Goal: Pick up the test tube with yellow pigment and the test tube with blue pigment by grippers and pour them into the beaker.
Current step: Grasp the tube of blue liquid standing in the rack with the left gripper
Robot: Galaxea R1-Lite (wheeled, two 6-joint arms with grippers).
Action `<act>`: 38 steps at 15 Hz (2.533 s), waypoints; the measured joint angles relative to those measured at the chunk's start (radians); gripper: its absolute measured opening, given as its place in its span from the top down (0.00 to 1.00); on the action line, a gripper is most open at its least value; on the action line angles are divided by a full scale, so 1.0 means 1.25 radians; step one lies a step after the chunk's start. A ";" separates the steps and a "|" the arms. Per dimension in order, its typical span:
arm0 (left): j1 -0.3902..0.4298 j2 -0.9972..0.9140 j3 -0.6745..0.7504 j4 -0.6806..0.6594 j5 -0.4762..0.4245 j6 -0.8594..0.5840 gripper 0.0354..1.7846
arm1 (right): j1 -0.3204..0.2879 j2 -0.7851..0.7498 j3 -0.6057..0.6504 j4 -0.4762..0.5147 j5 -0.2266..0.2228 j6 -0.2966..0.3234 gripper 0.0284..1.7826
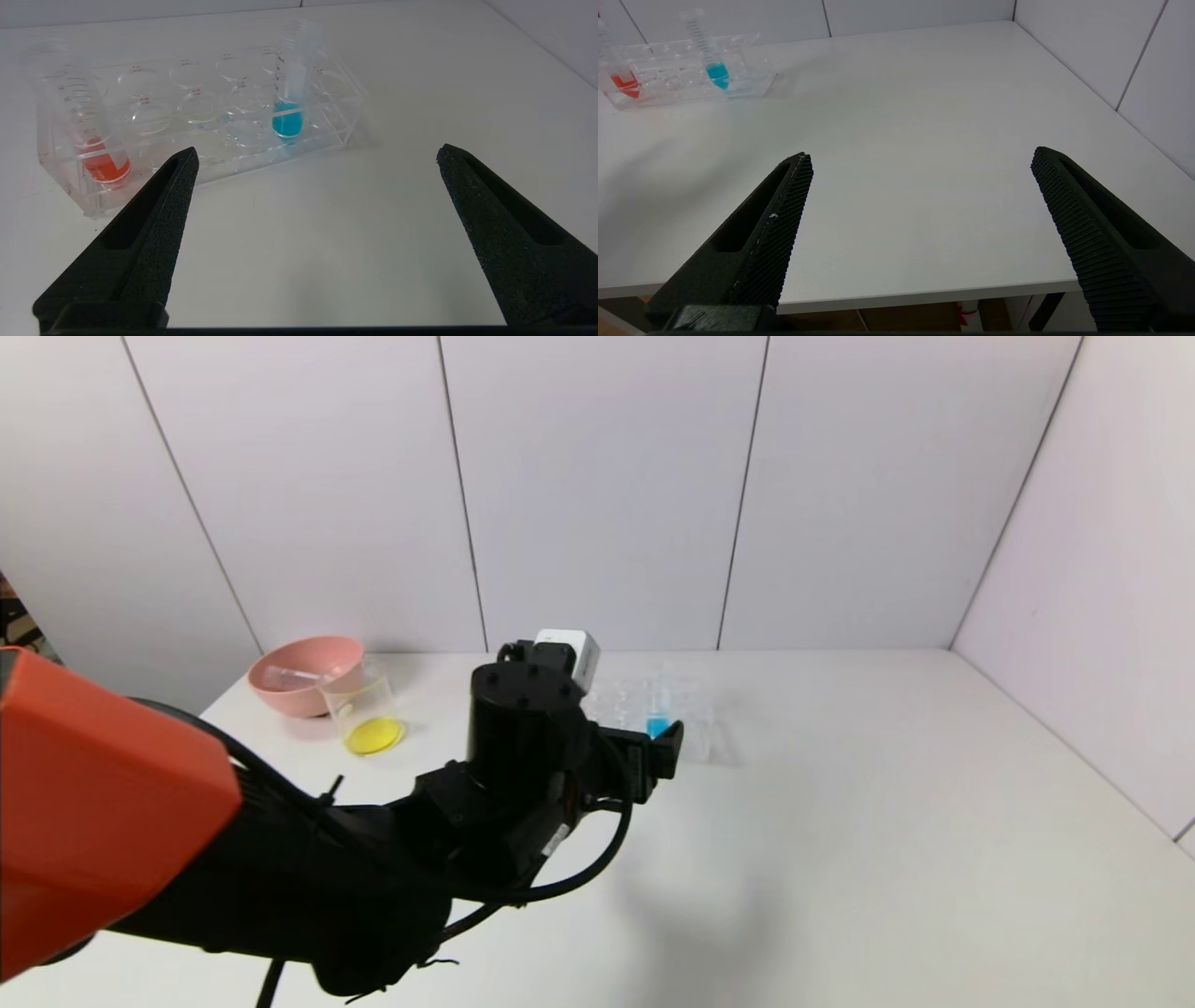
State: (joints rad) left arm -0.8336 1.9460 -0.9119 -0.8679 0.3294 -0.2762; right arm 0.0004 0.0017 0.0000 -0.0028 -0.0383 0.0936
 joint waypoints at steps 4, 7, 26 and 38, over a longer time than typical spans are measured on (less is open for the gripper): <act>-0.006 0.130 -0.130 -0.012 0.063 0.018 0.00 | 0.000 0.000 0.000 0.000 0.000 0.000 0.04; -0.005 0.212 -0.223 -0.019 0.110 0.069 0.00 | 0.000 0.000 0.000 0.000 0.000 0.000 0.04; 0.034 0.430 -0.505 -0.060 0.221 0.179 0.00 | 0.000 0.000 0.000 0.000 0.000 0.000 0.04; 0.027 0.455 -0.598 0.019 0.218 0.180 0.74 | 0.000 0.000 0.000 0.000 0.000 0.000 0.04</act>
State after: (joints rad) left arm -0.7996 2.5151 -1.6596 -0.8443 0.6017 -0.0515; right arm 0.0004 0.0017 0.0000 -0.0028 -0.0383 0.0932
